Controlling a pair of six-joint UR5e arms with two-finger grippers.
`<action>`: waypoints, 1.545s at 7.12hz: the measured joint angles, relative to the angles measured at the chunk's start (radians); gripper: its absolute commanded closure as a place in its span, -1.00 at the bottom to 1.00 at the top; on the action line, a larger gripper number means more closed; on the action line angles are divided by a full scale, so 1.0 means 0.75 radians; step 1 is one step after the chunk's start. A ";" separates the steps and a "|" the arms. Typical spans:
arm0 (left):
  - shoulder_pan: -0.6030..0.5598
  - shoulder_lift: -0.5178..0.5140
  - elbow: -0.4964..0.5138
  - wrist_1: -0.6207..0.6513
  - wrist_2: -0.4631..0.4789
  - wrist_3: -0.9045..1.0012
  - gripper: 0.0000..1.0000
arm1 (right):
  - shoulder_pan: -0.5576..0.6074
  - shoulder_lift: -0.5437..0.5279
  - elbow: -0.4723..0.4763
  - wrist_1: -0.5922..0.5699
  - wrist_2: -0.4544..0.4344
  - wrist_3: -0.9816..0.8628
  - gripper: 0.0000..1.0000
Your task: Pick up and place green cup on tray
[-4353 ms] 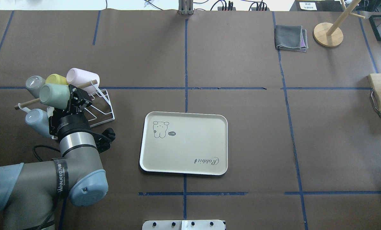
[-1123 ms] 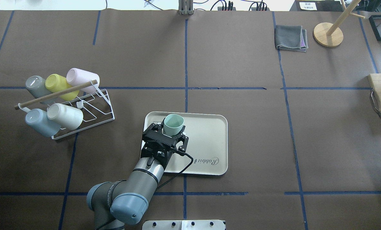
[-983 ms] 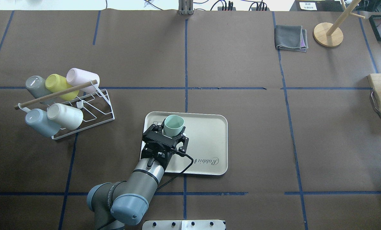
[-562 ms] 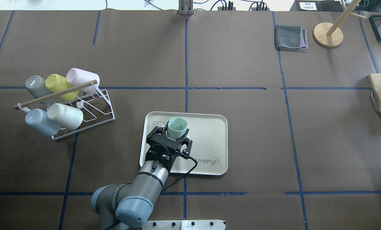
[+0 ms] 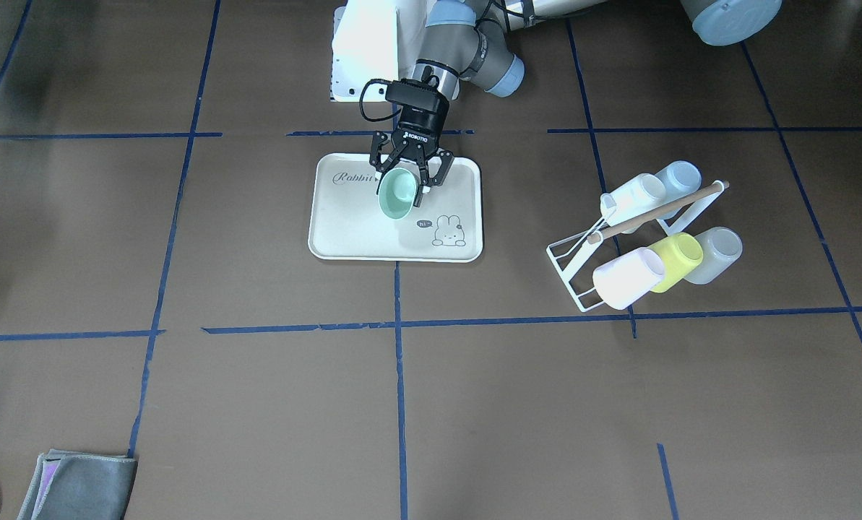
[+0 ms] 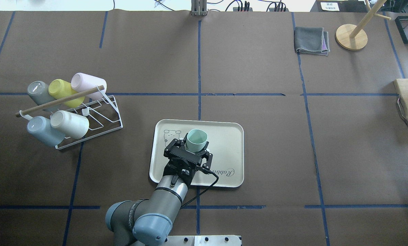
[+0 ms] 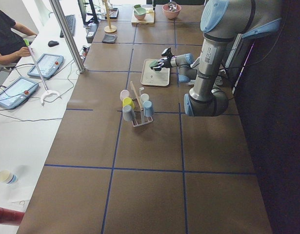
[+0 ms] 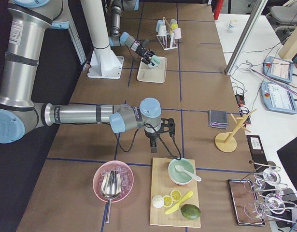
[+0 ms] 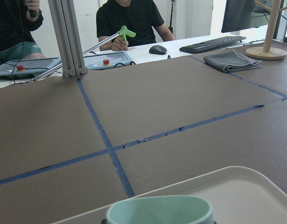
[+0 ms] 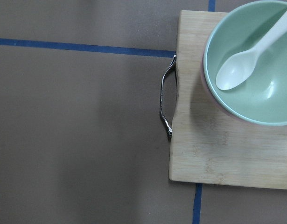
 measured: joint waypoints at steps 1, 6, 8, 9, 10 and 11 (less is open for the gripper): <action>0.001 -0.002 0.002 0.000 0.000 0.000 -0.39 | 0.000 0.000 0.000 0.000 0.000 0.000 -1.00; 0.001 -0.002 0.003 0.000 -0.002 0.000 -0.63 | 0.000 0.000 0.000 0.000 0.000 0.000 -1.00; 0.002 -0.001 0.004 0.000 -0.002 0.000 -0.63 | 0.000 0.000 0.000 0.000 0.000 0.000 -1.00; 0.002 -0.001 0.004 0.000 -0.002 0.000 -0.63 | 0.000 0.000 0.000 0.000 0.001 0.000 -1.00; 0.003 -0.001 0.004 0.000 -0.001 0.000 -0.62 | 0.000 0.000 0.002 -0.001 0.002 0.000 -1.00; 0.003 0.000 0.004 0.000 0.000 0.000 -0.62 | 0.000 0.000 0.003 -0.002 0.002 0.000 -1.00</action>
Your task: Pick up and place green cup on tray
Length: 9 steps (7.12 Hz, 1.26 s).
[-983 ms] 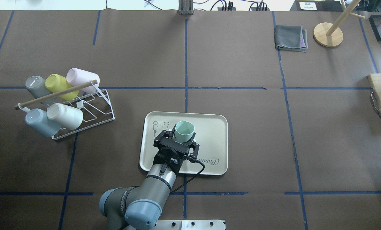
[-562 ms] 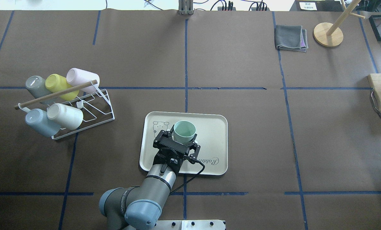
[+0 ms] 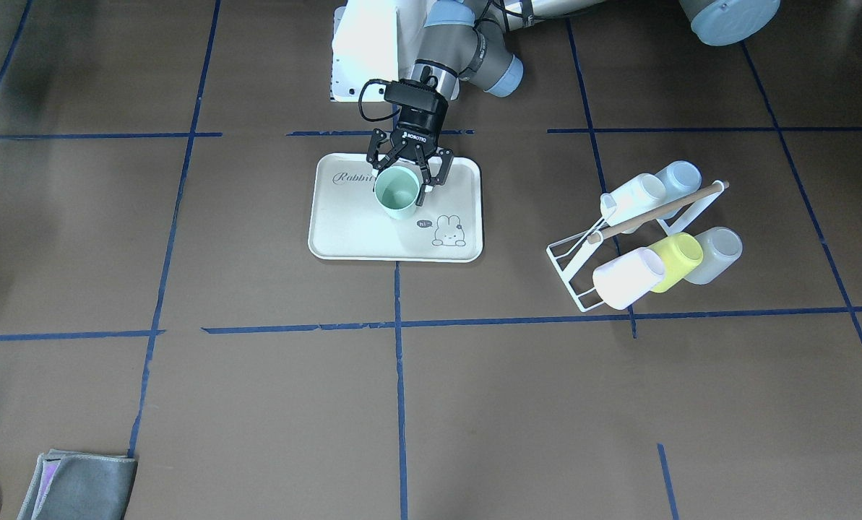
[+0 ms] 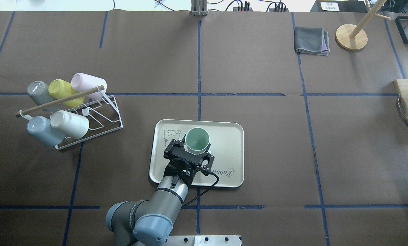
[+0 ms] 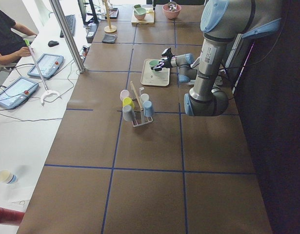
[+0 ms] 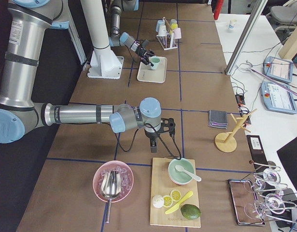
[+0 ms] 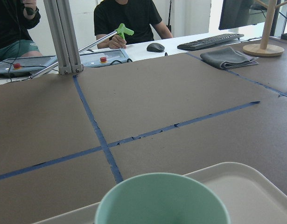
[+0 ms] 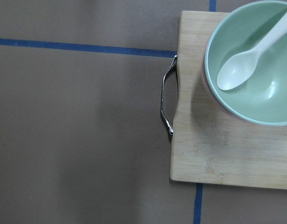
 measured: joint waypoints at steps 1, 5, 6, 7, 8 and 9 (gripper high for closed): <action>0.000 0.001 0.000 0.000 0.000 0.000 -0.62 | 0.000 0.000 0.001 0.000 0.001 0.000 -1.00; 0.007 0.008 0.013 0.000 -0.002 0.000 -0.98 | 0.000 0.000 -0.001 0.000 0.000 0.000 -1.00; 0.008 0.008 0.020 0.000 -0.001 0.000 -0.99 | 0.000 0.000 -0.001 0.001 0.000 0.000 -1.00; 0.008 0.008 0.022 0.000 -0.001 0.000 -0.99 | 0.000 0.000 -0.001 0.000 0.000 0.000 -1.00; 0.007 0.008 0.018 0.000 -0.001 0.001 -0.99 | 0.000 0.000 -0.001 0.000 0.000 0.000 -1.00; 0.006 0.011 -0.010 0.001 -0.002 0.017 -0.99 | 0.000 0.000 -0.001 0.000 -0.001 0.000 -1.00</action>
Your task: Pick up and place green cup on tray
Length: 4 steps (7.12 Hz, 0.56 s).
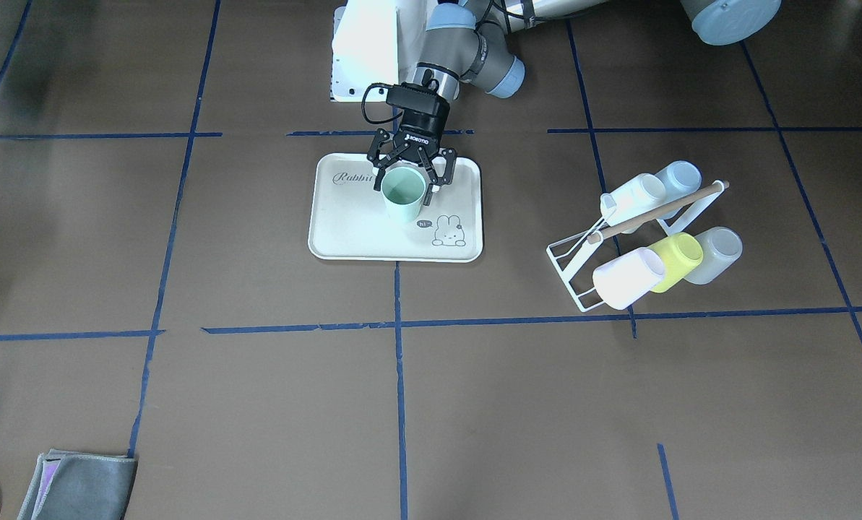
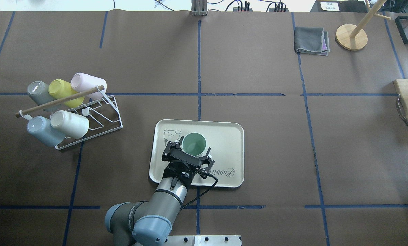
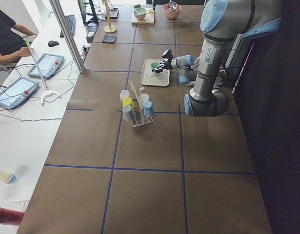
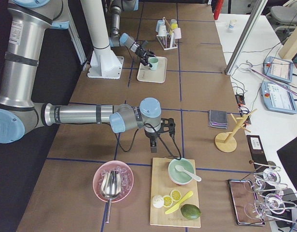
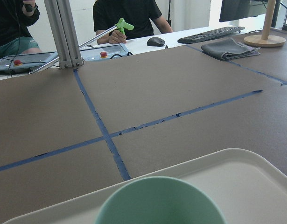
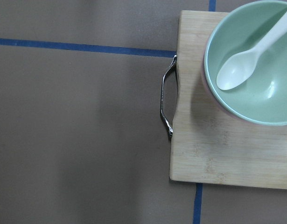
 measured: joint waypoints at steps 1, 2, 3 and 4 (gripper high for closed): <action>0.000 0.005 -0.063 0.000 -0.001 0.038 -0.99 | 0.000 0.000 0.000 0.000 0.000 0.001 -1.00; 0.000 0.009 -0.129 0.001 -0.001 0.073 -0.99 | 0.000 0.000 -0.001 -0.001 -0.001 0.001 -1.00; 0.000 0.009 -0.174 0.003 0.000 0.096 -0.99 | 0.000 0.001 -0.002 -0.001 -0.001 0.001 -1.00; -0.002 0.010 -0.207 0.004 0.001 0.112 -0.99 | -0.001 0.001 -0.003 -0.002 -0.002 0.001 -1.00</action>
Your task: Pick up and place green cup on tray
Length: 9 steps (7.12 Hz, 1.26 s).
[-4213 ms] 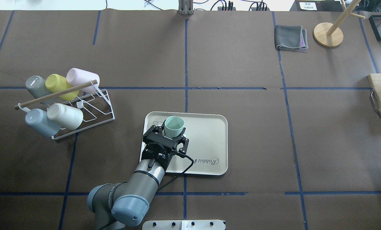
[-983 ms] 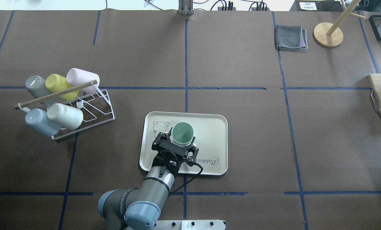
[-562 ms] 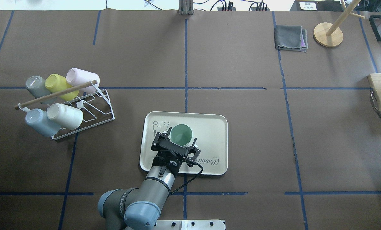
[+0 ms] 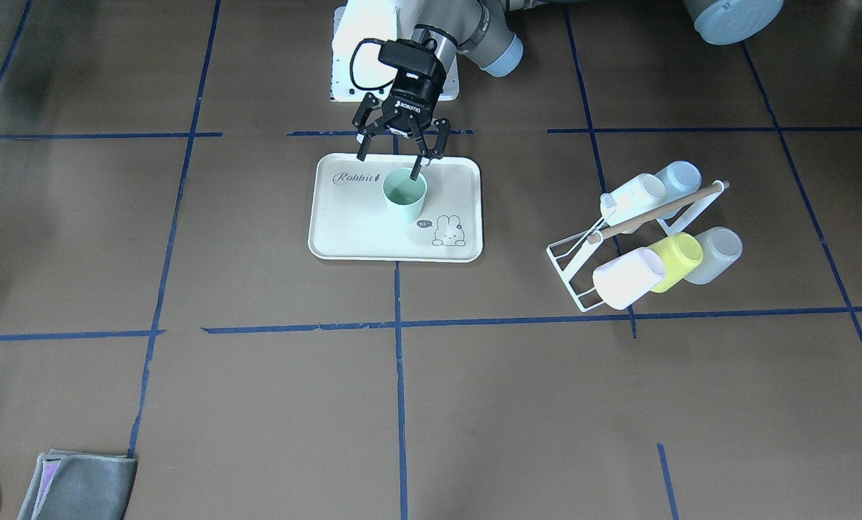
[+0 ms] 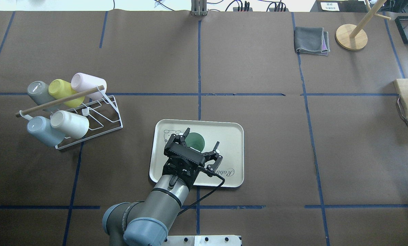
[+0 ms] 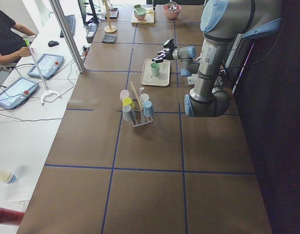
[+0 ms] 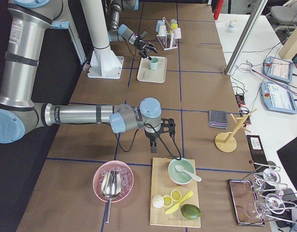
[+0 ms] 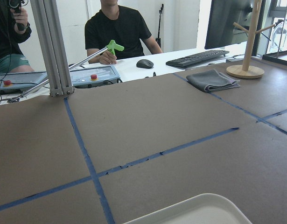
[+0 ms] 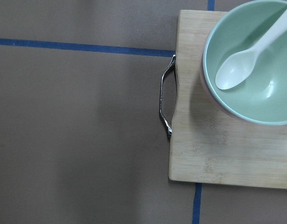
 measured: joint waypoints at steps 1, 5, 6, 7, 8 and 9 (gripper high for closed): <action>-0.002 0.001 -0.035 0.003 -0.001 0.025 -0.98 | -0.001 0.000 0.000 0.000 0.000 0.000 -1.00; -0.083 0.036 -0.272 0.025 -0.003 0.184 -0.98 | 0.000 0.015 -0.001 -0.005 0.000 -0.005 -1.00; -0.140 0.061 -0.302 0.039 -0.002 0.186 -0.98 | 0.004 0.017 -0.003 -0.007 0.001 -0.013 -1.00; -0.203 0.089 -0.315 0.073 -0.003 0.186 -0.98 | 0.018 0.016 -0.007 -0.009 0.004 -0.017 -1.00; -0.269 0.103 -0.329 0.155 -0.007 0.188 -0.98 | 0.041 0.015 -0.011 -0.010 0.007 -0.020 -1.00; -0.324 0.107 -0.348 0.256 -0.018 0.188 -0.98 | 0.053 0.015 -0.012 -0.010 0.008 -0.021 -1.00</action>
